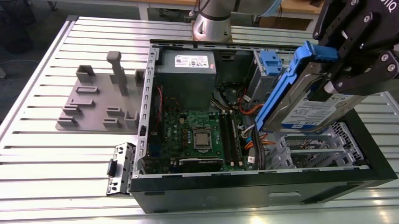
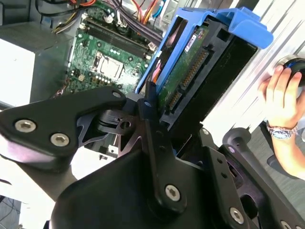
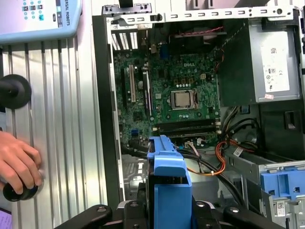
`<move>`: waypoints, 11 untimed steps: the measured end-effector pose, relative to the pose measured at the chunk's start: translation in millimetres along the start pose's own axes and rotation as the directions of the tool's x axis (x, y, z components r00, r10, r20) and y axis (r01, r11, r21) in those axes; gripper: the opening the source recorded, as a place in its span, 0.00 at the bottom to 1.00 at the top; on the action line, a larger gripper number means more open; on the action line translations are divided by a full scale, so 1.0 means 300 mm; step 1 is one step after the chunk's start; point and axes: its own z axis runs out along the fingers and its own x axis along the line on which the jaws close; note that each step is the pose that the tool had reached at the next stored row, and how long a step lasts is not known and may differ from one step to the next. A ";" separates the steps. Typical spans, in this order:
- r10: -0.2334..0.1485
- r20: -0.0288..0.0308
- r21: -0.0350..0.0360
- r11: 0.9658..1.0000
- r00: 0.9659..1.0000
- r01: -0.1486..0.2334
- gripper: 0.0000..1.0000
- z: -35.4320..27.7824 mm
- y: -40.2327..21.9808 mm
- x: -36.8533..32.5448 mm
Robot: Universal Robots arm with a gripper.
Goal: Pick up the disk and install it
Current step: 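Pick up the disk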
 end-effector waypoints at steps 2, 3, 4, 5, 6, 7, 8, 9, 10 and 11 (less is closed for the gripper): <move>0.000 0.000 0.000 1.000 1.000 0.000 0.36 0.006 -0.013 -0.001; 0.000 0.000 0.000 1.000 1.000 0.000 0.36 0.010 -0.019 -0.001; 0.000 0.000 0.000 1.000 1.000 0.000 0.36 0.014 -0.026 -0.001; 0.000 0.000 0.000 1.000 1.000 0.000 0.36 0.019 -0.034 -0.002; 0.000 0.000 -0.001 1.000 1.000 0.000 0.36 0.024 -0.041 -0.002; 0.000 0.000 -0.001 1.000 1.000 0.000 0.36 0.028 -0.049 -0.003; 0.000 0.000 -0.001 1.000 1.000 0.000 0.36 0.033 -0.057 -0.003; 0.000 0.000 -0.001 1.000 1.000 0.000 0.36 0.036 -0.067 -0.004; 0.000 0.000 -0.001 1.000 1.000 0.000 0.36 0.039 -0.078 -0.005; 0.000 0.000 -0.001 1.000 1.000 0.000 0.36 0.042 -0.089 -0.006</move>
